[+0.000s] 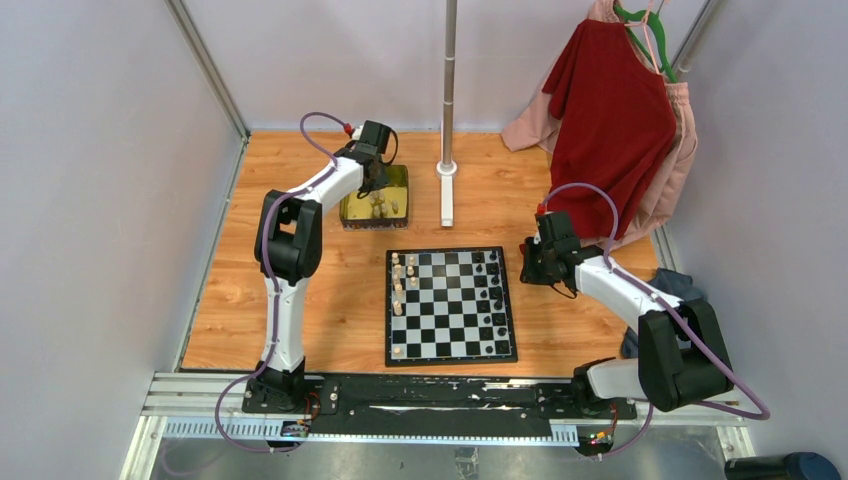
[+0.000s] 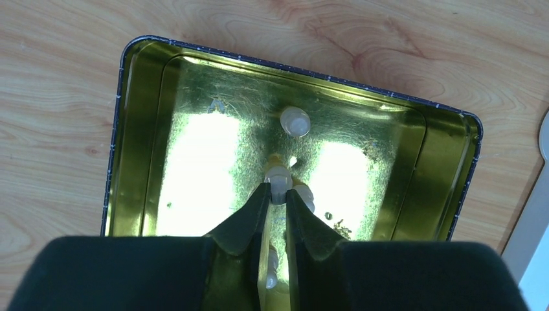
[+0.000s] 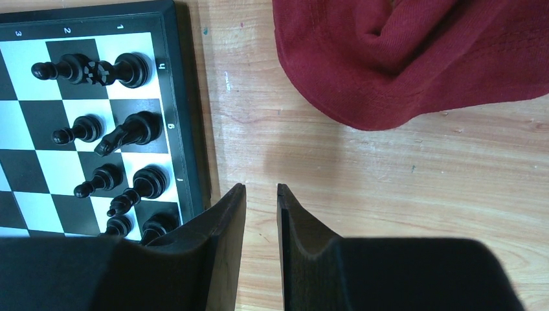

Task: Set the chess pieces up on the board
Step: Pick up the chess piece from the storage box.

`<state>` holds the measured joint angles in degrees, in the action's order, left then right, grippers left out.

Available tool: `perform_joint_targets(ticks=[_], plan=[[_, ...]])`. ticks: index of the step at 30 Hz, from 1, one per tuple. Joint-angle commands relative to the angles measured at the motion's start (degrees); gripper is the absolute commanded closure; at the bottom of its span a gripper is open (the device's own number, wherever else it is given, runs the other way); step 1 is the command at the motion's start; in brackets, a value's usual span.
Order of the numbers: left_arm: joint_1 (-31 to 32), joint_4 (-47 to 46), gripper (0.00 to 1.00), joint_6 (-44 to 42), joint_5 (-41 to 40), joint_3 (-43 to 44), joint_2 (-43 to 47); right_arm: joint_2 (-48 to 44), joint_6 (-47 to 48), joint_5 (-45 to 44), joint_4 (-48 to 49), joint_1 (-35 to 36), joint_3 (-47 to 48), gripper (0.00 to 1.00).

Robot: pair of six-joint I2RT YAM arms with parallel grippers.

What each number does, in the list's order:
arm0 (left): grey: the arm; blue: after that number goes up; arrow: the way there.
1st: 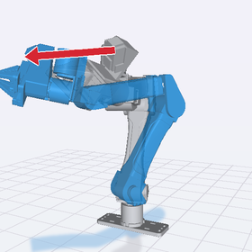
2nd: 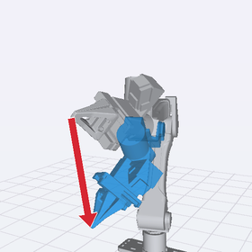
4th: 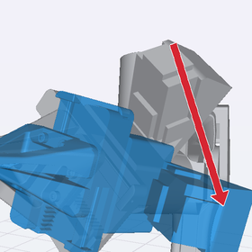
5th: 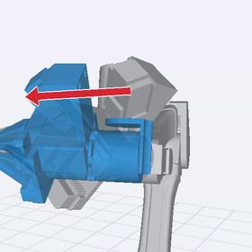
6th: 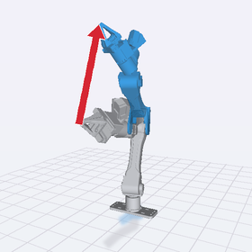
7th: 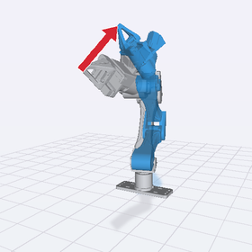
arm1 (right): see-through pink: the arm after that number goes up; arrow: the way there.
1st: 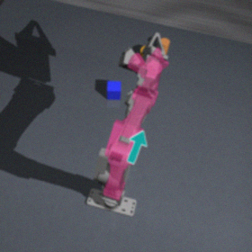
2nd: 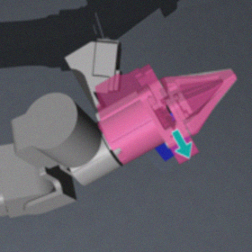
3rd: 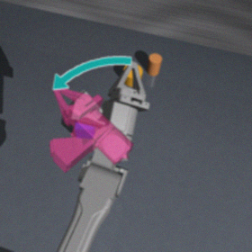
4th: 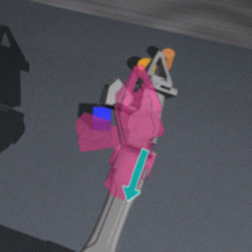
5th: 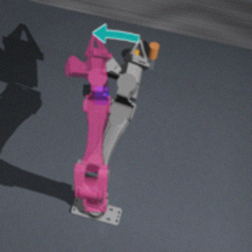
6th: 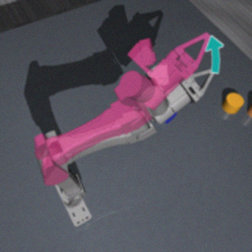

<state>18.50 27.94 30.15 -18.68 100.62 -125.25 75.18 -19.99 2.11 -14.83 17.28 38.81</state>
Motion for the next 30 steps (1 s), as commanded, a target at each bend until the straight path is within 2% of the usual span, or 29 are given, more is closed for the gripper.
perform_joint_targets(ticks=[1, 11, 30], plan=[[0.0, 0.8, 0.91, -0.9, -1.7, 0.7, 0.4, 0.3, -0.8, 0.4, 0.0, 0.6, -0.8, 0.71], [0.0, 0.2, 0.97, -1.0, -2.6, 0.4, 1.2, 0.4, -0.7, 0.4, -0.1, 0.6, -0.7, 0.71], [0.0, -2.6, 1.0, -3.5, -3.4, -0.1, 2.6, 0.5, -0.7, 0.3, -0.2, 0.5, -0.7, 0.71]])
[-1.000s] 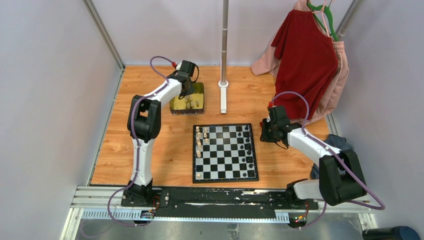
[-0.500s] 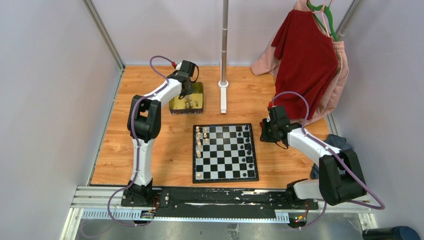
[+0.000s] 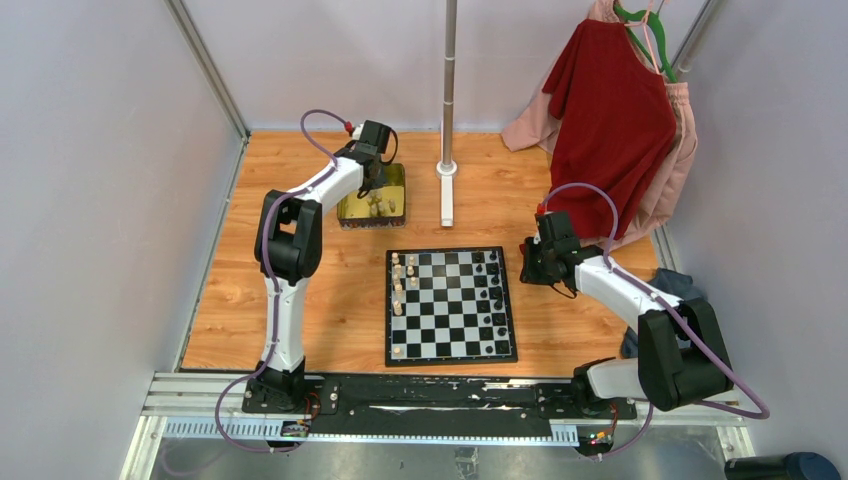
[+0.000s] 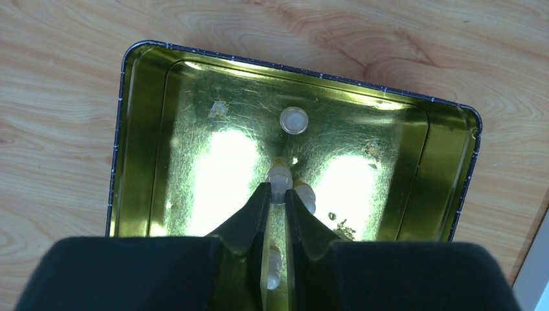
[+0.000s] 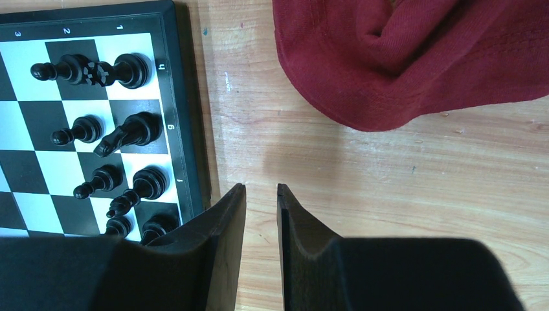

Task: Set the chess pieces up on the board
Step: Pick up the chess piece from the storage box.

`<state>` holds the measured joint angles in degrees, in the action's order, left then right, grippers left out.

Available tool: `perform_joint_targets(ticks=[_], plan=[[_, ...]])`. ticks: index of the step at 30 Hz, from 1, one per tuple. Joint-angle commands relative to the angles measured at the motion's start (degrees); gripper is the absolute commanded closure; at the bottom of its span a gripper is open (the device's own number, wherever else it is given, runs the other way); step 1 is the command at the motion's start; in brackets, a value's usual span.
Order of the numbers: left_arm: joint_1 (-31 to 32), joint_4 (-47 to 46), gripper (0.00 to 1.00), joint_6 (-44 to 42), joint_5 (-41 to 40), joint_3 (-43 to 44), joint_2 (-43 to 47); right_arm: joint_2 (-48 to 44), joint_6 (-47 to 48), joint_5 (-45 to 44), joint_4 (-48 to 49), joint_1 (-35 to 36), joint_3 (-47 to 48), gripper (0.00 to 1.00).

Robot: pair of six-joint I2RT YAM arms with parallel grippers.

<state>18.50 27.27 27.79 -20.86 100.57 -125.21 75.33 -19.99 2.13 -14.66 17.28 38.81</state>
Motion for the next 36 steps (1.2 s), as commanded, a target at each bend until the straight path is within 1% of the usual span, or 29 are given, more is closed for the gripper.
perform_joint_targets(ticks=[1, 14, 25, 31, 36], plan=[[0.0, -2.1, 1.0, -1.3, -1.3, -0.1, 2.6, 0.3, -0.6, 0.3, -0.4, 0.6, -0.8, 0.71], [0.0, -2.3, 1.0, -3.9, -2.6, -0.2, 2.2, 0.7, -0.8, 0.3, -0.1, 0.6, -1.0, 0.71], [0.0, -3.7, 1.0, -5.6, -4.8, -1.4, 4.6, 0.5, -0.7, 0.3, -0.3, 0.6, -1.0, 0.71], [0.0, -2.7, 1.0, -6.7, -6.3, -3.6, 9.8, 0.4, -0.5, 0.0, -0.7, 0.5, -0.4, 0.71], [0.2, 0.5, 1.0, -6.8, -6.1, -7.0, 18.4, -0.4, 0.2, -1.2, -1.4, 0.6, -0.2, 0.71]])
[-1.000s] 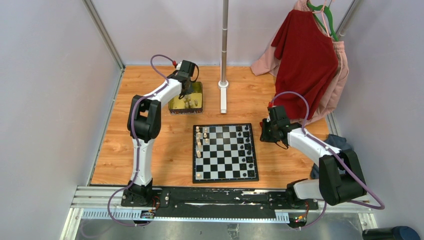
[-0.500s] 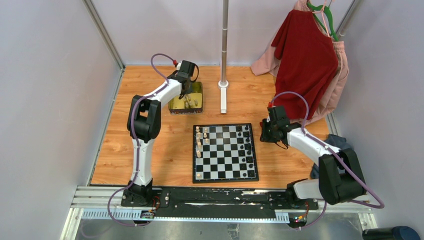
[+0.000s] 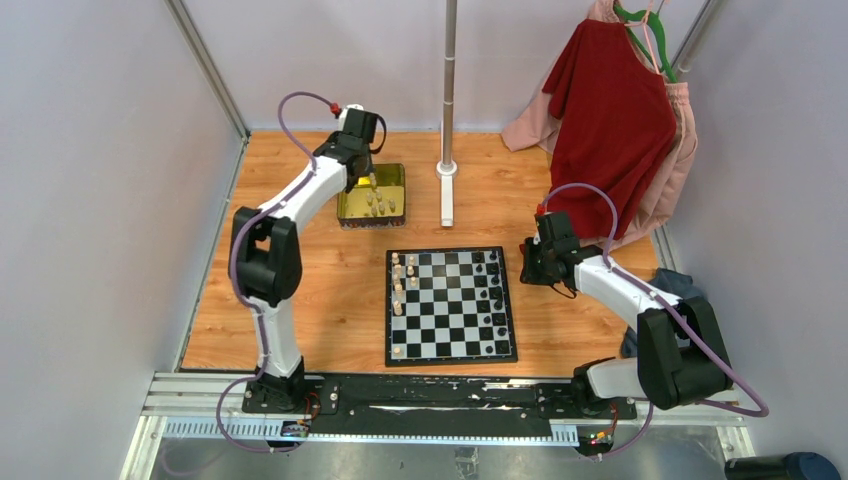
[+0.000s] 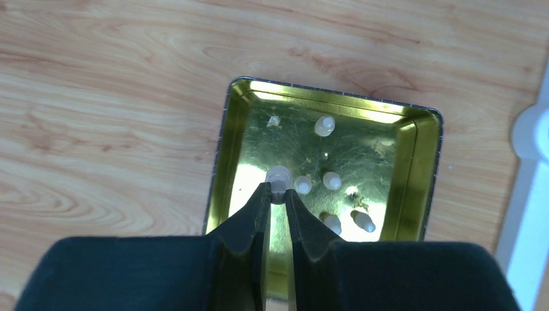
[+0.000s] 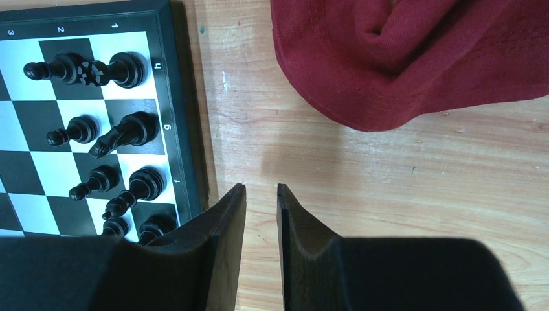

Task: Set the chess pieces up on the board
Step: Pick up the chess piece from the storage box, then place the chess piece on the chessboard.

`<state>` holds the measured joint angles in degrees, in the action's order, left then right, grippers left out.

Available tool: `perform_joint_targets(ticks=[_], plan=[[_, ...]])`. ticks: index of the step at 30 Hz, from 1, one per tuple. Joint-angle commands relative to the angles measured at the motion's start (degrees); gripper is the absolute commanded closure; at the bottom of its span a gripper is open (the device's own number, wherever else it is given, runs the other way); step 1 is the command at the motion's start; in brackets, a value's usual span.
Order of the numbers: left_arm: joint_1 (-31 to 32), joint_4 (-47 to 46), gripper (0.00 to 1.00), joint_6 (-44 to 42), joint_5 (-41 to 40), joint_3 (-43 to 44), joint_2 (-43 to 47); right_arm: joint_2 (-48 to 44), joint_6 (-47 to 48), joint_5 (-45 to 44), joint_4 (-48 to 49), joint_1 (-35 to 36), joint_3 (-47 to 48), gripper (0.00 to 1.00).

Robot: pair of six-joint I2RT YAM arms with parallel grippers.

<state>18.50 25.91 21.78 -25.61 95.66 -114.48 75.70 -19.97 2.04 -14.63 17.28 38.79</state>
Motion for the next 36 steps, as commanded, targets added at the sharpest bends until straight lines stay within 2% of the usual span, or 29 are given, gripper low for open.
perform_joint_targets(ticks=[1, 4, 9, 14, 17, 22, 27, 36], plan=[[0.4, 2.4, 1.0, -0.7, -0.9, -3.5, 9.8, -1.0, 0.3, -1.3, -1.7, 0.6, -0.1, 0.71], [1.8, 4.1, 1.0, -0.2, 0.1, -9.2, 17.6, -1.5, 0.6, -1.9, -2.0, 0.6, 0.0, 0.71], [8.3, 7.3, 1.0, 2.4, 0.7, -22.3, 32.7, -2.0, 1.2, -3.9, -2.3, 0.6, 0.1, 0.71], [17.7, 12.6, 1.0, 6.8, 0.2, -31.6, 45.5, -2.3, 1.8, -4.6, -2.7, 0.6, 0.0, 0.71], [25.5, 16.0, 1.0, 10.6, -2.4, -36.8, 53.0, -2.4, 2.0, -5.4, -2.8, 0.6, 0.0, 0.71], [33.4, 19.4, 1.0, 16.3, -2.4, -43.6, 64.2, -2.4, 2.4, -6.7, -3.0, 0.6, 0.5, 0.71], [39.5, 19.8, 1.0, 16.4, -1.0, -47.9, 68.6, -2.3, 2.5, -7.7, -2.8, 0.6, 0.2, 0.71], [48.3, 19.3, 1.0, 17.0, 1.5, -51.9, 66.0, -1.7, 2.7, -8.6, -2.1, 0.6, -0.1, 0.71]])
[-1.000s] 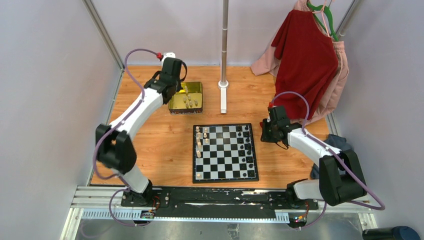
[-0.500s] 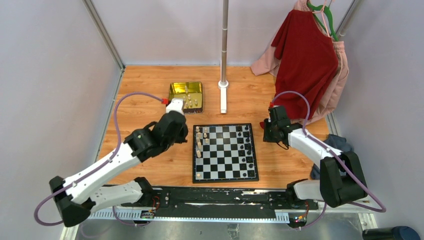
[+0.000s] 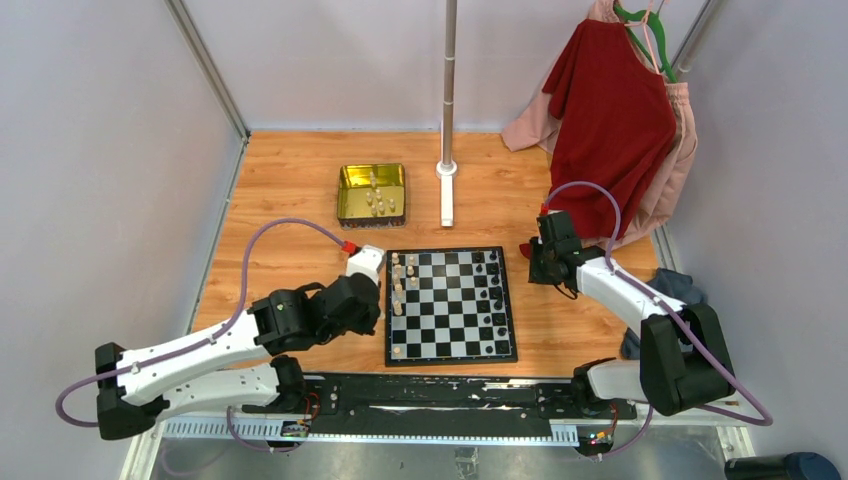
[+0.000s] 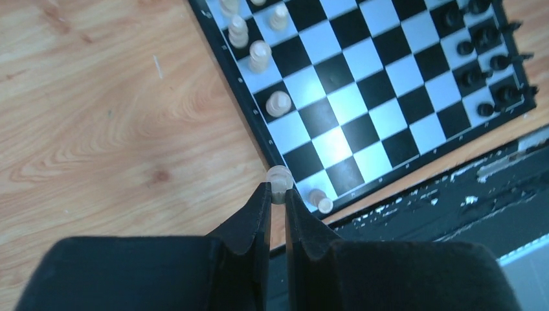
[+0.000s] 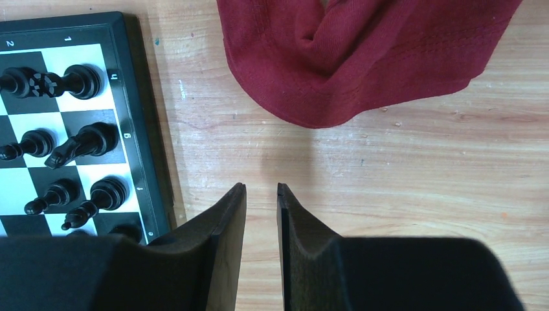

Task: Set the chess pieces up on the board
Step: Place the chess piece on the chessboard.

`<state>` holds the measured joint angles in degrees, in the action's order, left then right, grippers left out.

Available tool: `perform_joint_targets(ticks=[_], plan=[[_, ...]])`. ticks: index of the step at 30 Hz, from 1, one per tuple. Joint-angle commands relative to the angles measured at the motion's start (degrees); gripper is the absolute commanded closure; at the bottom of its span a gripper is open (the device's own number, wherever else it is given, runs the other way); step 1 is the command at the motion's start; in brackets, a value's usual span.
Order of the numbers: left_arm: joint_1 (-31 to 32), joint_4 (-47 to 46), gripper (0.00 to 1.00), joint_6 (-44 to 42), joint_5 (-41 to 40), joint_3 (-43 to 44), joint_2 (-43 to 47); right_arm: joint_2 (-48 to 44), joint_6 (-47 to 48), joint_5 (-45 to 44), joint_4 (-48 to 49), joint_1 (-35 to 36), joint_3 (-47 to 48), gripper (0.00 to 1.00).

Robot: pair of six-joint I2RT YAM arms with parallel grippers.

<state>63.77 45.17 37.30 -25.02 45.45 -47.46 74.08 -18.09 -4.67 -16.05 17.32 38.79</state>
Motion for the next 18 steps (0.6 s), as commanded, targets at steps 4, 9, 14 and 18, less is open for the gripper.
perform_joint_targets(ticks=[4, 9, 14, 18], plan=[[6.8, -1.2, 1.0, 2.7, 1.9, -3.6, -2.8, 0.3, 0.8, -1.9, -0.5, 0.5, -0.1, 0.71], [11.1, -3.3, 1.0, 4.4, 2.1, -5.6, -5.4, 0.5, 0.9, -1.9, -0.5, 0.5, 0.0, 0.71], [12.2, -6.6, 1.0, 4.5, 2.8, -7.0, -7.4, 0.5, 0.9, -1.8, -0.4, 0.5, -0.1, 0.71], [12.4, -9.2, 1.0, 4.2, 2.2, -7.3, -9.3, 0.5, 0.9, -1.7, -0.4, 0.5, -0.2, 0.71]])
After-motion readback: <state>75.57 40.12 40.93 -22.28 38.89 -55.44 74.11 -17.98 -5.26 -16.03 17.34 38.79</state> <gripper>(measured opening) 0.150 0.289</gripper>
